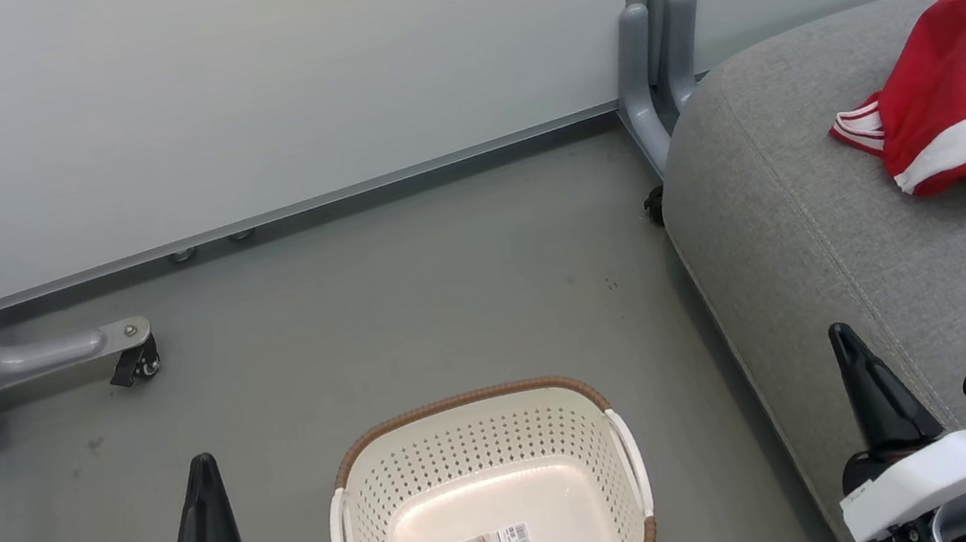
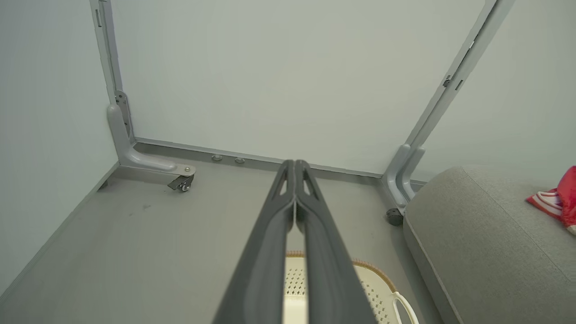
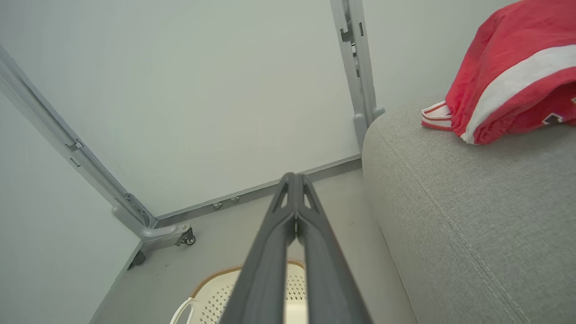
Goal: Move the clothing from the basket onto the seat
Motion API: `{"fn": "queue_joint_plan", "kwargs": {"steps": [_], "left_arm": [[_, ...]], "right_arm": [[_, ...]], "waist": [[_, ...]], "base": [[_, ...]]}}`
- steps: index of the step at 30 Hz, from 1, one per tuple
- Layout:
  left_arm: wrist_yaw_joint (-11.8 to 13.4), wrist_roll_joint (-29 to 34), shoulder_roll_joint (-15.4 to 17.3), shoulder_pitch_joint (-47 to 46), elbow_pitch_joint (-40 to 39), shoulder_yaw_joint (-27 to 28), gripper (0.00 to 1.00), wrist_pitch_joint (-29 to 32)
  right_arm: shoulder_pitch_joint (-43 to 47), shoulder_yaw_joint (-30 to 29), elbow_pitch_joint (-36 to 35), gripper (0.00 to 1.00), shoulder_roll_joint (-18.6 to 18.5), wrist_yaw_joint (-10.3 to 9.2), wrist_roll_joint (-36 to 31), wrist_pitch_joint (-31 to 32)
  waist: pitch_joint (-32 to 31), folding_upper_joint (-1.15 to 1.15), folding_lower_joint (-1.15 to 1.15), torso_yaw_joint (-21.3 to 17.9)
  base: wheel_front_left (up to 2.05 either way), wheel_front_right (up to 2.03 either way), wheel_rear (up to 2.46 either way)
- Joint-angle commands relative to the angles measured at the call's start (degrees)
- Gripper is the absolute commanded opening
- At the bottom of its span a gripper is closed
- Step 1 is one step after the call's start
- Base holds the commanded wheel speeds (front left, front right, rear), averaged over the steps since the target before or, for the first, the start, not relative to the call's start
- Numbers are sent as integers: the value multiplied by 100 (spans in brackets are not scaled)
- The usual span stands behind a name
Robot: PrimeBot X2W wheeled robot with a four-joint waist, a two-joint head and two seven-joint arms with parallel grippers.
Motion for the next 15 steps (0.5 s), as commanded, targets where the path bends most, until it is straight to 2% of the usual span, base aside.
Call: {"fn": "queue_joint_plan", "kwargs": {"steps": [1,15], "left_arm": [[-32,-227,9,-143,-80,46,0,51],[-132,-1558,7,-247,-50,202,0,389]], "right_arm": [[-162,-36,-54,0,-53,-1,238,42],[-268,-128,68,0,-101,-1,1560,342]], "waist": [[1,0,0,-4],[4,0,0,-49]], "base": [[0,0,0],[0,0,0]]}}
